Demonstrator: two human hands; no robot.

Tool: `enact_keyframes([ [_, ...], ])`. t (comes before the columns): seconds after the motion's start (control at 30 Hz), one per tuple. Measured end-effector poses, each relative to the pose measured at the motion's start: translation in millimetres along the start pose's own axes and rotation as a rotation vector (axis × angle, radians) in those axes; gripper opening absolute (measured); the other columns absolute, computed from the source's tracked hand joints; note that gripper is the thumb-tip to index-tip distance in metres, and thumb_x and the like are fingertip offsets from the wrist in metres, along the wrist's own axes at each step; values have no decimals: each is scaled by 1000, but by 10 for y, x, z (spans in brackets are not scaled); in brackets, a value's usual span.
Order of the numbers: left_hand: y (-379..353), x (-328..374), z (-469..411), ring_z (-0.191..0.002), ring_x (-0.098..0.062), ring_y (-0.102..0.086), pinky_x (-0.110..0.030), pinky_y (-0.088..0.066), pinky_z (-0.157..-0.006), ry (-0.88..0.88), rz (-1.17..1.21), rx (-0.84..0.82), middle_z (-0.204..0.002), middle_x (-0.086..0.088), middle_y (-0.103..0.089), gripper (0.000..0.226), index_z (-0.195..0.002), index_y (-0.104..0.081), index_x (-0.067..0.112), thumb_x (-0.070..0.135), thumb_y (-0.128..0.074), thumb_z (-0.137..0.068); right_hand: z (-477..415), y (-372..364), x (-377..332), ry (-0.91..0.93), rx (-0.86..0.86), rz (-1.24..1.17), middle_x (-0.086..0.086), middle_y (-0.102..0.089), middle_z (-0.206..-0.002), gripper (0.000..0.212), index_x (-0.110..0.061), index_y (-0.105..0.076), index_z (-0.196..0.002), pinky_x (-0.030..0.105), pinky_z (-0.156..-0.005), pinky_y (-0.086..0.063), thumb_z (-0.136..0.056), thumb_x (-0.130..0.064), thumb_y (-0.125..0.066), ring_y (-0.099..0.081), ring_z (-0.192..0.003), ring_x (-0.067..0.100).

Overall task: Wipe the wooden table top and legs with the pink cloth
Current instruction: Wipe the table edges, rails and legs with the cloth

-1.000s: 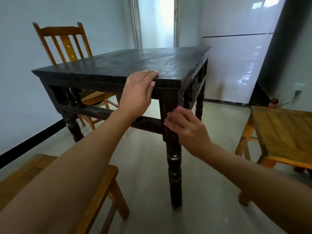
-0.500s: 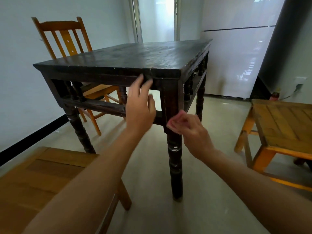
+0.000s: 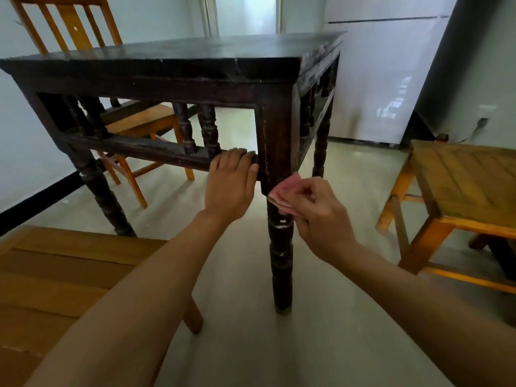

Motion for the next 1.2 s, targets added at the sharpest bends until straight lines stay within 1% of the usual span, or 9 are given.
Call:
enact_keyframes([
  [0.2, -30, -25, -33, -103, -29, -53, -42, -32, -91, -67, -41, 125, -106, -10, -61, 41, -105, -61, 9, 30, -25, -101, 341, -532, 313, 87, -69, 70, 10, -58, -105, 28, -14, -70, -114, 33, -65, -53, -86, -12, -73, -55, -90, 26],
  [0.37, 15, -44, -64, -107, -31, -49, -46, -31, -93, -92, -100, 62, -111, -13, -58, 46, -110, -58, 8, 35, -21, -100, 553, 10, 972, -310, 86, 179, 9, -46, -107, 33, -15, -63, -125, 34, -72, -50, -96, -23, -49, -49, -91, 21],
  [0.5, 84, -76, -153, -108, -29, -49, -46, -32, -95, -162, -109, -26, -112, -12, -57, 51, -113, -57, 11, 40, -18, -99, 367, -90, 176, -36, 49, 100, 11, -52, -98, 21, -13, -70, -111, 33, -57, -47, -92, -18, -62, -48, -79, 19],
  [0.6, 70, -107, -146, -110, -30, -48, -46, -31, -95, -145, -110, -51, -113, -11, -56, 54, -114, -56, 11, 42, -15, -97, 289, -451, -105, 31, -23, 78, 5, -56, -104, 32, -12, -68, -114, 30, -62, -53, -83, -12, -75, -53, -87, 19],
  [0.7, 62, -103, -127, -113, -31, -46, -45, -29, -96, -120, -89, -69, -116, -12, -56, 50, -117, -54, 10, 41, -19, -100, 389, -593, 22, 68, -135, 83, -3, -54, -112, 32, -24, -65, -119, 29, -73, -54, -87, -23, -71, -50, -95, 14],
  [0.77, 71, -96, -137, -116, -31, -44, -44, -28, -98, -96, -71, -92, -121, -13, -55, 44, -120, -53, 9, 37, -23, -103, 507, -480, 279, -76, -167, 47, -6, -51, -107, 25, -27, -67, -116, 24, -77, -51, -92, -31, -63, -47, -93, 7],
  [0.9, 22, -80, -125, -117, -31, -43, -44, -28, -100, -98, -32, -77, -123, -14, -52, 43, -122, -51, 8, 35, -24, -104, 715, -138, 751, -415, -51, 159, 2, -46, -103, 26, -14, -70, -116, 11, -67, -29, -92, -17, -61, -43, -88, 12],
  [1.07, -31, -83, -115, -111, -32, -47, -45, -32, -97, -90, 16, -50, -117, -14, -53, 46, -119, -52, 7, 38, -22, -103, 534, -456, -119, -61, -41, 55, 8, -56, -98, 21, -10, -73, -104, 23, -65, -47, -84, -14, -71, -53, -82, 18],
  [1.2, -6, -123, -132, -113, -32, -45, -44, -31, -97, -112, 26, -64, -119, -14, -52, 42, -122, -52, 7, 35, -26, -104, 575, -733, -115, -21, -193, 84, 3, -56, -104, 35, -17, -70, -110, 34, -68, -58, -77, -9, -79, -55, -89, 20],
])
Point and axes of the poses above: each hand's wrist, its own z-axis away from the middle knuckle, its own y-axis out of the back of the hand, x = y × z, the point moved 3 cm from there along -z, towards the middle knuckle
